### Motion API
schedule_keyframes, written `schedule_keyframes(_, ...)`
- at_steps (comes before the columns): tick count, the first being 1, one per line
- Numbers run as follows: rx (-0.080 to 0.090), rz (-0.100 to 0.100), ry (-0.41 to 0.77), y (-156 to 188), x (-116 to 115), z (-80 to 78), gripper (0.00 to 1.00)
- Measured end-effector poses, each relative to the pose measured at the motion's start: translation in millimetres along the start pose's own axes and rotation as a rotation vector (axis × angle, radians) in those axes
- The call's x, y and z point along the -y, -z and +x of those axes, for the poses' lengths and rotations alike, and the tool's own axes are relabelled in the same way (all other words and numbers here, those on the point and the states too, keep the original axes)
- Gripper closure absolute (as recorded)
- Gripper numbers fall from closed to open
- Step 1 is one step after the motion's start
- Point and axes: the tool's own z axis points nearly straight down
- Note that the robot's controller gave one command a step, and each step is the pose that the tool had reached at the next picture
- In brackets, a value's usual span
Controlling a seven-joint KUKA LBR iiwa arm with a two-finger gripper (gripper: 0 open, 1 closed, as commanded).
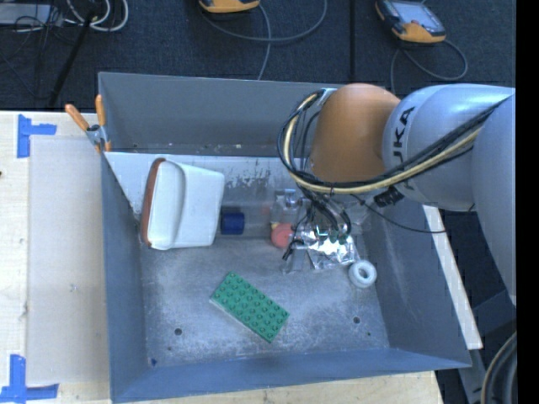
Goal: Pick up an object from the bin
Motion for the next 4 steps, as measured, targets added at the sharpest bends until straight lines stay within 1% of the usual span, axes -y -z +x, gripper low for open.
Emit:
schedule_keyframes(1,0.011,-0.002,-0.068,-48.0,33.3,16.7,0.0)
schedule_keyframes(2,0.022,-0.002,-0.098,-46.1,65.2,-6.6,0.0)
schedule_keyframes(3,0.011,-0.001,-0.098,-49.2,65.0,-3.4,1.0)
schedule_keyframes(4,0.01,-0.001,-0.098,-49.6,65.3,-3.1,0.0)
